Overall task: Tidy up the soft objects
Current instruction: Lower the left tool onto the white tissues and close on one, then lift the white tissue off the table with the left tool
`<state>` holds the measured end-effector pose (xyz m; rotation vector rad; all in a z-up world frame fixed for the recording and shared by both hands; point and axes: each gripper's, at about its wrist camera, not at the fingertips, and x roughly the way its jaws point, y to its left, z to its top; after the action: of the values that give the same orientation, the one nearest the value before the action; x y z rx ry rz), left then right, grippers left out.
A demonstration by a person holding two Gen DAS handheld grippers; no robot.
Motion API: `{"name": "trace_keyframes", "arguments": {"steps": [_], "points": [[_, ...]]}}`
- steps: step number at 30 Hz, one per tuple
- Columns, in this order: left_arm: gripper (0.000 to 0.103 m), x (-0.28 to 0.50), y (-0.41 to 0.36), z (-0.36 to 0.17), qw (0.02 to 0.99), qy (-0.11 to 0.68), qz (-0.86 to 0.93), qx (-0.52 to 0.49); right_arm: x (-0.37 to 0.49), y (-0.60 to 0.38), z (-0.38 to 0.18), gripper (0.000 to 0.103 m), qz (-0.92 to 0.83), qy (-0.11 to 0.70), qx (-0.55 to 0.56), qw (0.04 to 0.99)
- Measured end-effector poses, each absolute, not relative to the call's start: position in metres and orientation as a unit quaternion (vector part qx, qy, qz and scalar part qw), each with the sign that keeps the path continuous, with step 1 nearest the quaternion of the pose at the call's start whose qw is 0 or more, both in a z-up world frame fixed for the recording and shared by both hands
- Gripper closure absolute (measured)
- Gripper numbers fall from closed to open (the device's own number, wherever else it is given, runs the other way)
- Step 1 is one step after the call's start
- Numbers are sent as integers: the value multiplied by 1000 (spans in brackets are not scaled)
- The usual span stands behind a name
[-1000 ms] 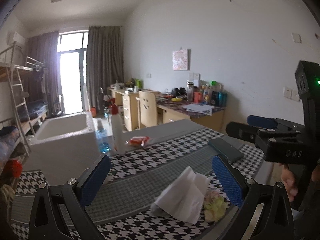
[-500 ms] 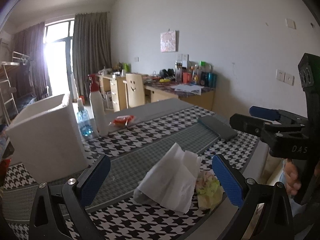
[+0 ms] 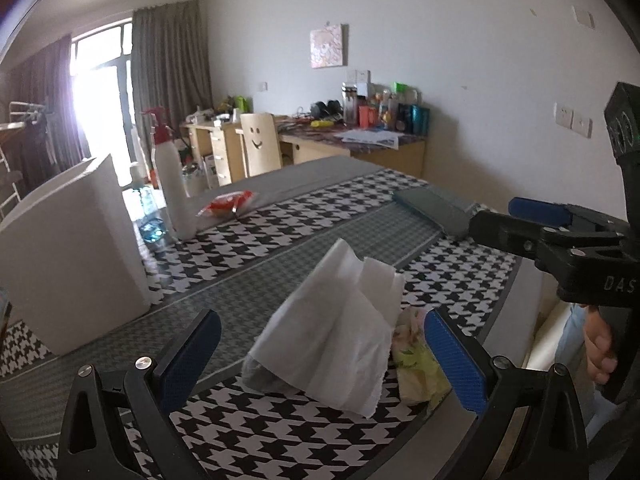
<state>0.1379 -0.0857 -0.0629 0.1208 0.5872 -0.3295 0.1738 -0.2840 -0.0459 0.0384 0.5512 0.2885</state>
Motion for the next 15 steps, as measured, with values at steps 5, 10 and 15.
{"name": "trace_keyframes", "arguments": {"steps": [5, 10, 15], "points": [[1, 143, -94, -73, 932, 308, -180, 65, 177, -291, -55, 10, 137, 283, 27, 949], [15, 156, -99, -86, 921, 337, -183, 75, 181, -296, -61, 10, 136, 293, 35, 946], [36, 162, -106, -98, 907, 364, -195, 85, 188, -298, -68, 10, 137, 304, 43, 942]]}}
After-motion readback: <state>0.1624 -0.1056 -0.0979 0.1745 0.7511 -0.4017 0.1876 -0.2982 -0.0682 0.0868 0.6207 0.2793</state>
